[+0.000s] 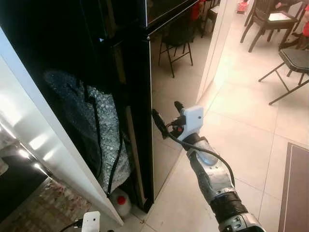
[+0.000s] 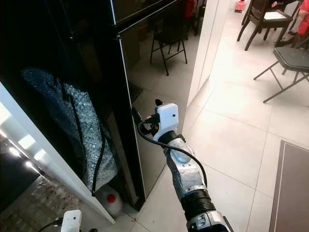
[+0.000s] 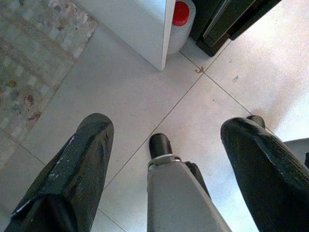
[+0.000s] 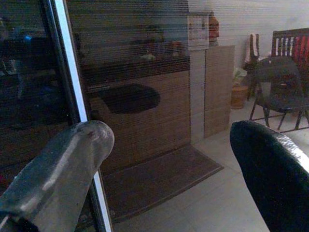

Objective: Restocking fridge

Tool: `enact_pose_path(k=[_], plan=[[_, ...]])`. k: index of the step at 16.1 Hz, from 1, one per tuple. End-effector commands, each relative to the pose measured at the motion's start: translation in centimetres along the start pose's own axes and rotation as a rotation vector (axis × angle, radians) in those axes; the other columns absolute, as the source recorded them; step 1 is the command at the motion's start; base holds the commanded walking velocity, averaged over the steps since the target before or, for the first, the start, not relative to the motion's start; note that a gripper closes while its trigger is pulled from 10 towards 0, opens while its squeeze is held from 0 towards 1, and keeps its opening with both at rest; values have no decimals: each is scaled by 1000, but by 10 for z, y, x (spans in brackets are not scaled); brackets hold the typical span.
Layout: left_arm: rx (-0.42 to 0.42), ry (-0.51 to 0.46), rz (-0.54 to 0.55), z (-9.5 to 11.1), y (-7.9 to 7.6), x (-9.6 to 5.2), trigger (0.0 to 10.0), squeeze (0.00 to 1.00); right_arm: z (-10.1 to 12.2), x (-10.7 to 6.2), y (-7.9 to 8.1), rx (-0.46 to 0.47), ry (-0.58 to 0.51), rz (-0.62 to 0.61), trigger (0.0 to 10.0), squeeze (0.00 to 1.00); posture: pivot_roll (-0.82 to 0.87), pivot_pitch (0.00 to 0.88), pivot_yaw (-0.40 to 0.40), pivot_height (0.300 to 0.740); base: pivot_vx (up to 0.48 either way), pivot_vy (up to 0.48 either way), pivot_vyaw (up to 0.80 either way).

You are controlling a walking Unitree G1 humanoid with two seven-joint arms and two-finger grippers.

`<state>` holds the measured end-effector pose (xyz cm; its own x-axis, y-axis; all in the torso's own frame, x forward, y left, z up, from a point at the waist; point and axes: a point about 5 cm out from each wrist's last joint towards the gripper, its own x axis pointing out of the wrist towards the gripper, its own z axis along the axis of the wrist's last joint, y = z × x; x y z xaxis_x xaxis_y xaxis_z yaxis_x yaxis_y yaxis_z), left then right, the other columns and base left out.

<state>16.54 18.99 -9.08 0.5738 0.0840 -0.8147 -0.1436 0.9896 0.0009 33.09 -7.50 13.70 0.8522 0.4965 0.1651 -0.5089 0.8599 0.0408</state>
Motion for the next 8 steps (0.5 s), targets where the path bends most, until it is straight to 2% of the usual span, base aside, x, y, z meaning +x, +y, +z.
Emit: enact_pose_path(k=[1,4,5,6,7,8], plan=[[-12,16,13,-3,2,-1,10000,0,8,8,7,-12,-32,42,10000,0,-158,0,32,740,0,0,0],[-10,17,10,-4,2,-1,10000,0,10,-13,-24,-61,-70,-191,10000,0,-152,0,34,740,0,0,0],[-9,17,11,-4,2,-1,10000,0,11,-26,-41,-66,-83,-323,10000,0,-153,0,33,740,0,0,0],[-8,17,14,-4,3,-1,10000,0,14,-53,-65,-111,-100,-514,10000,0,-156,0,31,740,0,0,0],[-6,18,15,-4,3,-1,10000,0,17,-75,-80,-157,-109,-635,10000,0,-160,0,32,740,0,0,0],[-4,19,15,-4,3,-1,10000,0,18,-87,-87,-184,-112,-695,10000,0,-165,0,34,740,0,0,0]])
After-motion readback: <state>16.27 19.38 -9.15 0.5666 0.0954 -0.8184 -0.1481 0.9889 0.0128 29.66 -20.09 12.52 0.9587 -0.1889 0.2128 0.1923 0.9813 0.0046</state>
